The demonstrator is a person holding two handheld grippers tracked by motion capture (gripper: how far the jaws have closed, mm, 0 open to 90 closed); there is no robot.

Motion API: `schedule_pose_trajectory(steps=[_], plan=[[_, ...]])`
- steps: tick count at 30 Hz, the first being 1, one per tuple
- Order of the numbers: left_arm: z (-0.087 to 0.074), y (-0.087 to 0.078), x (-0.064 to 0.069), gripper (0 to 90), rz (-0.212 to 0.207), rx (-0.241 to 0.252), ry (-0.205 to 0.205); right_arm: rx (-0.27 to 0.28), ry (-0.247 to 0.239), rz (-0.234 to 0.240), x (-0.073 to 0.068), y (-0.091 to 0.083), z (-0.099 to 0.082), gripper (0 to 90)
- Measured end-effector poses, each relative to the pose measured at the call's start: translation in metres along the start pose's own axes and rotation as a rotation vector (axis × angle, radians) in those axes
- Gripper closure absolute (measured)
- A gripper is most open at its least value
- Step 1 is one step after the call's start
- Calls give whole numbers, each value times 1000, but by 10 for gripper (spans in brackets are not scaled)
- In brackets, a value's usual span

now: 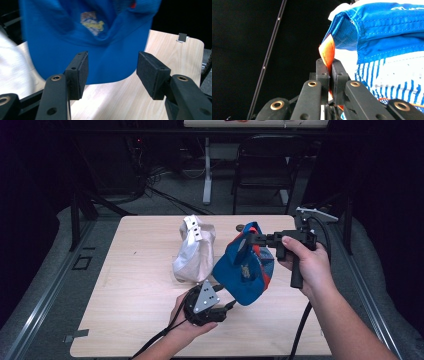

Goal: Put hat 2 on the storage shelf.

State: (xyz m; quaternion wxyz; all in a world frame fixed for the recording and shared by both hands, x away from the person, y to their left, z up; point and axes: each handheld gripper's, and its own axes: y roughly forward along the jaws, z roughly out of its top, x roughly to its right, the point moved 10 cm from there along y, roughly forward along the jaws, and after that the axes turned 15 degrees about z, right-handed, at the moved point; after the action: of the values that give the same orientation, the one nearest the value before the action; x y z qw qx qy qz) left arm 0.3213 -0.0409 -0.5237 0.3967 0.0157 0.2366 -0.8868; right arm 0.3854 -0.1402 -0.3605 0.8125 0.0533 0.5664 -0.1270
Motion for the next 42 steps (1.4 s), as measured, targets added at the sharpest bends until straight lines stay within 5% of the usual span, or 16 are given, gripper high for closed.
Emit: schedule_pose_trajectory(steps=[5, 16, 23, 36, 42], plan=[[3, 16, 15, 427, 1, -20, 2, 13, 15, 6, 2, 4, 4, 867], [2, 49, 37, 413, 113, -66, 86, 37, 14, 8, -3, 11, 8, 867], [-1, 54, 31, 566, 137, -72, 107, 56, 19, 12, -2, 7, 9, 867], [-4, 36, 5, 807, 139, -32, 73, 76, 7, 8, -7, -2, 12, 864], [-6, 32, -8, 877, 120, -20, 26, 75, 8, -4, -4, -5, 11, 863]])
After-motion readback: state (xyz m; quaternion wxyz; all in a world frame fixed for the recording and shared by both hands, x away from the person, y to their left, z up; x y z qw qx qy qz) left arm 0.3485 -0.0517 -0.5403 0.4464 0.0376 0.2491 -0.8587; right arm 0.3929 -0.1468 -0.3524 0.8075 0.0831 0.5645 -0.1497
